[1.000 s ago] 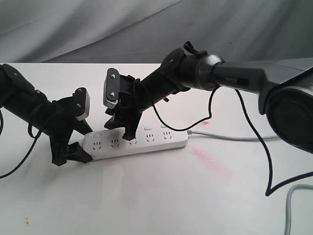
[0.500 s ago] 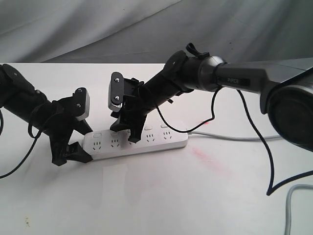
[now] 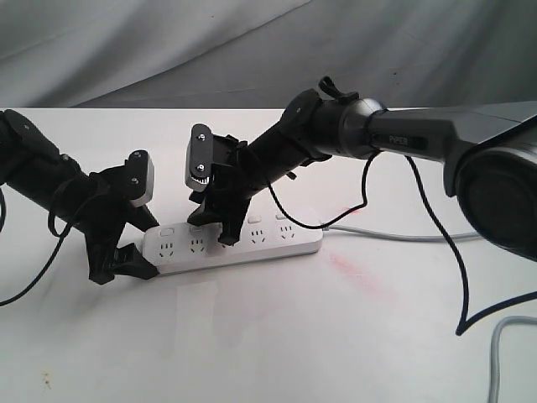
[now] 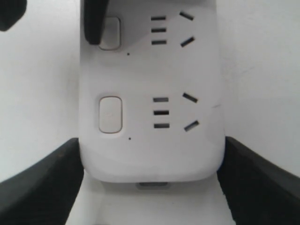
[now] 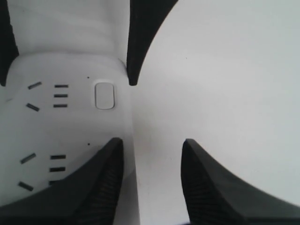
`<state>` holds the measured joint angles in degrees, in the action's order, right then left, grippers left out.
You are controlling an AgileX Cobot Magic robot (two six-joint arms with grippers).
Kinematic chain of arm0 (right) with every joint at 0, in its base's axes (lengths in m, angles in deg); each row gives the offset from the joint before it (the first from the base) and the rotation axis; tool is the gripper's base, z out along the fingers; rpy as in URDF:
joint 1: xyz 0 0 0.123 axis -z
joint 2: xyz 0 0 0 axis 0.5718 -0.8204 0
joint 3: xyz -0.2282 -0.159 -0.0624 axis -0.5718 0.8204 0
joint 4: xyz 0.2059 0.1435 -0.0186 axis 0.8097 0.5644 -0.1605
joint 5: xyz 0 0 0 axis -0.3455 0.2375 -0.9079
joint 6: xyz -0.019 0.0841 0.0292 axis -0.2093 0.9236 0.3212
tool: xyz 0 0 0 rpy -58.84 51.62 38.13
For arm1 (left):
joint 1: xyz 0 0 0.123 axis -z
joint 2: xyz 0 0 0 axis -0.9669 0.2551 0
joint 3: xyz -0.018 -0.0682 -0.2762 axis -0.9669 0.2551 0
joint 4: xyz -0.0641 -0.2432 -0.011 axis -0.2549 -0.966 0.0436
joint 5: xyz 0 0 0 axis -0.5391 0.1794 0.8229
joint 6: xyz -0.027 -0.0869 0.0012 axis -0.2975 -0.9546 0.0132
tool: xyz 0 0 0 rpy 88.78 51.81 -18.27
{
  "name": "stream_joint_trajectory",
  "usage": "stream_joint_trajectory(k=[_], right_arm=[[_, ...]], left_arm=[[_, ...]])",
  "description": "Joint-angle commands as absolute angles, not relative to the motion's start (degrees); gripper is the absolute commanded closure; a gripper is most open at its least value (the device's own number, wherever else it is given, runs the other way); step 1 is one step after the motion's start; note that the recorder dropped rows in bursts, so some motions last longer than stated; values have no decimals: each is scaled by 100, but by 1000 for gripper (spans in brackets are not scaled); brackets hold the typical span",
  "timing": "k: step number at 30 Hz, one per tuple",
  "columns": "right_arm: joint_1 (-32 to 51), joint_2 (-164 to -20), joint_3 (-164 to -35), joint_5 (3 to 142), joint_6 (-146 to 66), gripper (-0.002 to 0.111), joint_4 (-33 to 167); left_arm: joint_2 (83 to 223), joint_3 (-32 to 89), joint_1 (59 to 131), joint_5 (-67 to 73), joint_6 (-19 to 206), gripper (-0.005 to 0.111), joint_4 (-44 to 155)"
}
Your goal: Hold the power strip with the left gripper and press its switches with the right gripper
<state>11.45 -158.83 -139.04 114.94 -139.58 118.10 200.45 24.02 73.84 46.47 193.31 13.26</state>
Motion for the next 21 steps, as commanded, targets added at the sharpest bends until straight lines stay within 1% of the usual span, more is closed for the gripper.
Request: stream_joint_trajectory(k=[1, 21], right_arm=[[1145, -16015, -13842, 11680, -13937, 70, 11572], [1136, -16275, -13842, 11843, -13832, 70, 11326]], left_arm=[[20082, 2404, 7408, 4662, 19291, 44, 1351], [20082, 2404, 7408, 4662, 19291, 44, 1351]])
